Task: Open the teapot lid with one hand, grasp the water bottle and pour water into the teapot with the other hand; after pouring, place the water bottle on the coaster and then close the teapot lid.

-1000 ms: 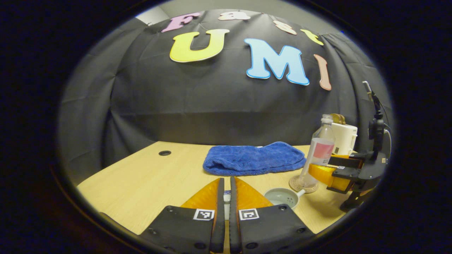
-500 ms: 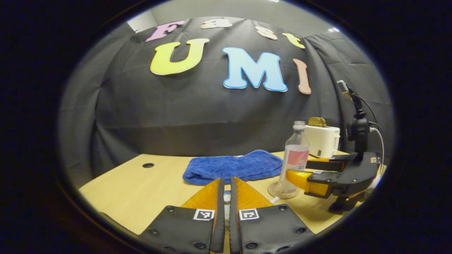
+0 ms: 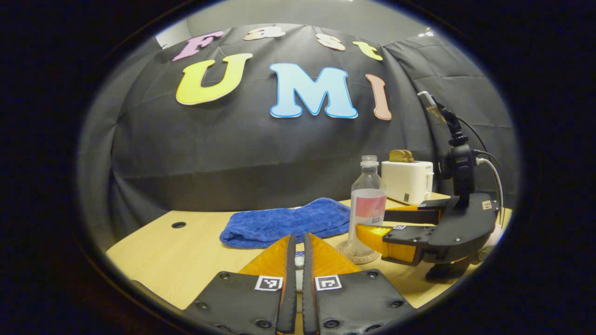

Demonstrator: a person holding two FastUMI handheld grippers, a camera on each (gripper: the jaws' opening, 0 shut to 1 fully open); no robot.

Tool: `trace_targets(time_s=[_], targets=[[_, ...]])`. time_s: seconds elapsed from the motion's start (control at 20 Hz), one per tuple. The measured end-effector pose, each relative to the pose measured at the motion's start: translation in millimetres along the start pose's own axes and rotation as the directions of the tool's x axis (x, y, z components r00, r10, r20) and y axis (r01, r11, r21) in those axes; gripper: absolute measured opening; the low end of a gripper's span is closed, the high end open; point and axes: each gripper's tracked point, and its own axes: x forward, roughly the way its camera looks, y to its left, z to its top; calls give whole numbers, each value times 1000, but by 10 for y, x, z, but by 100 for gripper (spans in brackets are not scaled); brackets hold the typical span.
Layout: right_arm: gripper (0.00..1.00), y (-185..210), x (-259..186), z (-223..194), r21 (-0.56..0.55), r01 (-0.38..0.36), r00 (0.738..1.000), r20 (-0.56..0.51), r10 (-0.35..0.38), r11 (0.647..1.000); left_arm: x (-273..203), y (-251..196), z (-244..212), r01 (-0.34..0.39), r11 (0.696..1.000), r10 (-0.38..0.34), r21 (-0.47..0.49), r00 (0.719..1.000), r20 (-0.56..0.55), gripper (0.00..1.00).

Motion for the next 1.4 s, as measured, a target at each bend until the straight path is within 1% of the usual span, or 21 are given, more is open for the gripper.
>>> trace_targets(time_s=[0.4, 0.7, 0.85, 0.95, 1.0, 1.05, 1.4], targets=[[88, -3, -35, 43, 10, -3, 1000, 12, 3, 1000, 44, 39, -107, -23, 1000, 23, -1, 1000, -16, 12], [88, -12, -35, 50, 18, -5, 1000, 11, 5, 1000, 57, 26, -131, -22, 1000, 22, 3, 999, -26, 12], [88, -12, -41, 57, 14, -4, 1000, 11, 4, 1000, 49, 21, -153, -19, 1000, 19, 3, 999, -35, 17], [88, -17, -39, 53, 15, -3, 1000, 12, 3, 1000, 64, 10, -155, -16, 1000, 17, 9, 999, -38, 17], [88, -17, -40, 52, 15, -3, 1000, 12, 3, 1000, 62, 14, -140, -20, 1000, 21, 10, 999, -31, 22], [88, -20, -37, 57, 15, -3, 1000, 12, 3, 1000, 56, 11, -108, -21, 1000, 22, 8, 999, -24, 23], [88, -24, -72, 76, 14, 5, 1000, 15, -6, 1000, 7, 114, -24, -45, 999, 45, -17, 999, 2, 23]])
